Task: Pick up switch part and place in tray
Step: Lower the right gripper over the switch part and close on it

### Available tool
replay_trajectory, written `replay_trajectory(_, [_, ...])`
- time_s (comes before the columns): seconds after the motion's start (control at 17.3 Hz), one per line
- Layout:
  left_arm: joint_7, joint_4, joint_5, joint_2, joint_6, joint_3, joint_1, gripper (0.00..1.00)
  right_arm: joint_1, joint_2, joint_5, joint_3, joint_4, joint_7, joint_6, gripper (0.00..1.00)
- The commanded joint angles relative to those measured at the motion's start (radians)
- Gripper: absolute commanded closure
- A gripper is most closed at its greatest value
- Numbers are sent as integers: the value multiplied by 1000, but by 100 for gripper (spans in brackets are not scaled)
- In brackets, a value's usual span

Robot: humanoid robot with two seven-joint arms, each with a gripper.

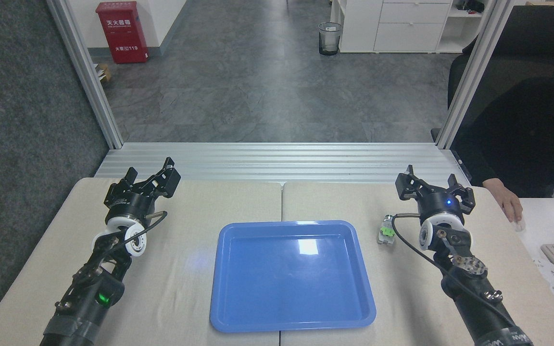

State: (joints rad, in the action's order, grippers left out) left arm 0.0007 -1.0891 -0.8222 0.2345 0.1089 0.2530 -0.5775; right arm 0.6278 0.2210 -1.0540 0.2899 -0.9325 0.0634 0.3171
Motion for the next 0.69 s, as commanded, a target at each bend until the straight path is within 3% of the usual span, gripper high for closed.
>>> replay_trajectory(0.0, [1,0,0,-1,0,0,-1,0,3,-210,-1,90,251,0,37,2])
replay_trajectory(0.17, [1,0,0,0,0,0,1,0,0,-204,-1,104,345,-5,33,2])
replay_trajectory(0.63, [1,0,0,0,0,0,1,0,-8,-173,-1,126,403,-10,30,2])
